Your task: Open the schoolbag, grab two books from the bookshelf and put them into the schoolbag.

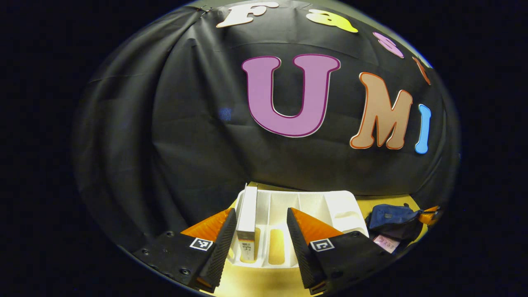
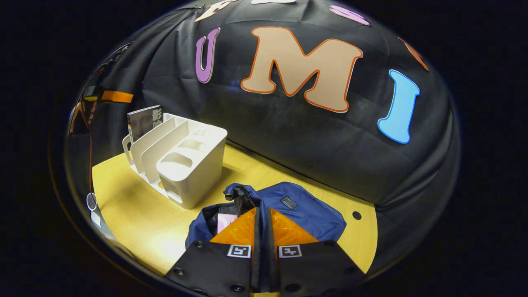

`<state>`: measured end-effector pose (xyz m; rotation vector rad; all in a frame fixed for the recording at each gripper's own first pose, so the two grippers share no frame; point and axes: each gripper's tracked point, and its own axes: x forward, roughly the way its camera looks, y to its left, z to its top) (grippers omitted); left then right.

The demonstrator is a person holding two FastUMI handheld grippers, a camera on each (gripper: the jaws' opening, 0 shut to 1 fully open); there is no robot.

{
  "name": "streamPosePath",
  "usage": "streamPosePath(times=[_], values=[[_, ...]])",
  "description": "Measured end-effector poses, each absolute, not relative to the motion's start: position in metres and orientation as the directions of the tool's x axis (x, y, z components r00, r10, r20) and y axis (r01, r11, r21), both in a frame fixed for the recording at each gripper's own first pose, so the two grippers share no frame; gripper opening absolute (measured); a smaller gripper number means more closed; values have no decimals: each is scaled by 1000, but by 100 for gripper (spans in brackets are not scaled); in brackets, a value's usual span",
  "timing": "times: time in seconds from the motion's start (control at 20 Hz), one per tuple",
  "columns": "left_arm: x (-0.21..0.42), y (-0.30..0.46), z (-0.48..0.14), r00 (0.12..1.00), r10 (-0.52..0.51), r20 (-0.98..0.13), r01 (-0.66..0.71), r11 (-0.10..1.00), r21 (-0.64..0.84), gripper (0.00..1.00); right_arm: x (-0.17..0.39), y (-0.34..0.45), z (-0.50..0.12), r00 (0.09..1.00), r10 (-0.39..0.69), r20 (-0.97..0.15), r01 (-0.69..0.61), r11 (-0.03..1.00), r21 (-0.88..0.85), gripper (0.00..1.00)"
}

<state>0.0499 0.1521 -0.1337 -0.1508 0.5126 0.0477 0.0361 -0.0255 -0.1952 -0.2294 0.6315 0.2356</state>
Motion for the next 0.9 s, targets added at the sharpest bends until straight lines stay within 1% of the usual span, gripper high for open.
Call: streamPosePath(times=[0.05, 0.1, 0.15, 0.2, 0.3, 0.45, 0.5, 0.6, 0.65, 0.7, 0.75, 0.9], values=[[57, 157, -134, 868, 3, -497, -73, 990, -121, 70, 36, -26, -196, 782, 139, -608, -279, 950, -142, 8], [62, 161, -137, 861, -6, -509, -61, 991, -115, 70, 36, -27, -197, 782, 132, -609, -273, 951, -144, 10], [68, 163, -141, 849, -15, -529, -53, 992, -112, 66, 37, -28, -197, 783, 125, -610, -266, 953, -146, 10], [72, 164, -148, 834, -23, -551, -46, 993, -111, 70, 37, -29, -198, 783, 119, -611, -260, 954, -147, 10], [83, 162, -165, 800, -56, -597, -25, 992, -127, 70, 37, -31, -198, 782, 107, -614, -249, 957, -151, 10], [92, 159, -196, 716, -100, -691, -6, 989, -149, 70, 36, -35, -200, 780, 89, -619, -237, 958, -161, 10], [96, 160, -203, 695, -103, -712, 12, 991, -131, 70, 36, -35, -199, 780, 84, -620, -233, 958, -164, 9], [105, 160, -214, 660, -108, -744, 54, 994, -97, 67, 37, -35, -200, 780, 75, -621, -226, 960, -168, 10], [106, 159, -220, 630, -121, -767, 73, 993, -97, 70, 37, -35, -200, 780, 71, -622, -222, 960, -169, 10], [110, 155, -227, 609, -135, -782, 80, 991, -108, 67, 36, -34, -202, 778, 68, -624, -218, 961, -168, 10], [114, 154, -234, 586, -141, -798, 77, 990, -119, 69, 36, -33, -202, 778, 65, -625, -214, 962, -167, 10], [113, 156, -259, 520, -143, -842, 63, 990, -130, 63, 35, -34, -202, 777, 56, -627, -206, 964, -169, 10]])
